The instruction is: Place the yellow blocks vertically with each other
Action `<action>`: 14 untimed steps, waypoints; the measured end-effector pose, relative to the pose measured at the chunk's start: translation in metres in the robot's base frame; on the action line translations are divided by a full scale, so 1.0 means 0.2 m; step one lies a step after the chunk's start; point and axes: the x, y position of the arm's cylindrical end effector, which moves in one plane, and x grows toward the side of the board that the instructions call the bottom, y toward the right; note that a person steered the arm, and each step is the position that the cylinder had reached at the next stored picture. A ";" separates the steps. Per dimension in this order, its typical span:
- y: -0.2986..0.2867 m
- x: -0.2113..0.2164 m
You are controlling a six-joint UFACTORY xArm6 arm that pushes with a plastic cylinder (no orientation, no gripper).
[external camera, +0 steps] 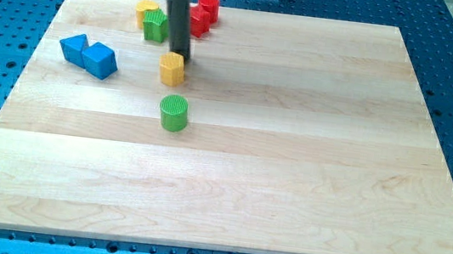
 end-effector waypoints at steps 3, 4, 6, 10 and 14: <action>-0.78 -0.18; -0.91 -0.06; -1.15 -0.48; -0.44 -0.54; -0.32 -0.53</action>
